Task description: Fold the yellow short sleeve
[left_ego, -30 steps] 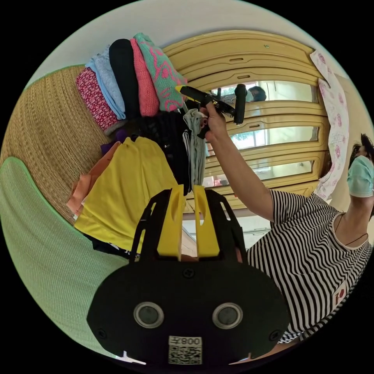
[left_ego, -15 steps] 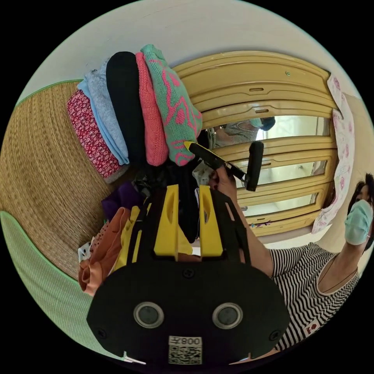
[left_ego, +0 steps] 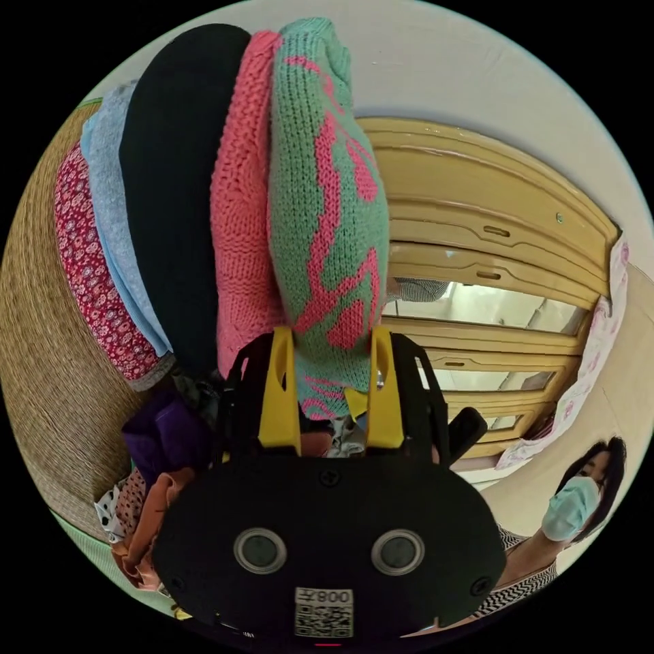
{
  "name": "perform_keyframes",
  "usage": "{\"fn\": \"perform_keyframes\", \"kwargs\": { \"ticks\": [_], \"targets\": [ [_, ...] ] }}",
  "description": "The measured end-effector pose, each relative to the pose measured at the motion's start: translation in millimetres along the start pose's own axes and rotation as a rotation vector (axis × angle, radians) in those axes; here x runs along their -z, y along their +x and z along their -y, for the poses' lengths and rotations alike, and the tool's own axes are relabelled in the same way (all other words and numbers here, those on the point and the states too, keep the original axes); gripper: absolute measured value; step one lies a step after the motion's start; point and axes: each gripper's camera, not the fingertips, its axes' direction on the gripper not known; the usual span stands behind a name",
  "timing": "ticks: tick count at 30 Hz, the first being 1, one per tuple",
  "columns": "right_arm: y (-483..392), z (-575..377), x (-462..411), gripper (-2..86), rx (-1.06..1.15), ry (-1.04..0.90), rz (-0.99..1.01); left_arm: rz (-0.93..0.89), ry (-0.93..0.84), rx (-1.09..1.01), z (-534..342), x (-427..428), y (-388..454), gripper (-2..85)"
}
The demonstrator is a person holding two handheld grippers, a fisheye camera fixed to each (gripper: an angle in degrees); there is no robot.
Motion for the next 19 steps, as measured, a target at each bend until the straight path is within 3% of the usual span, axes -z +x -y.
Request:
{"fn": "perform_keyframes", "kwargs": {
  "ticks": [11,16,19],
  "targets": [
    [45.5,8.9,104.6,2.2,-0.027,0.188,0.249,-0.052,0.061,-0.1,-30.8,87.4,-24.2,8.5],
    [90.8,19.3,155.0,6.2,-0.104,0.278,0.137,-0.043,0.091,-0.113,-54.0,131.9,-37.6,8.1],
    [133.6,55.0,162.0,11.0,-0.155,0.211,0.143,-0.038,0.101,-0.111,-78.1,153.5,-52.6,8.1]
  ]
}}
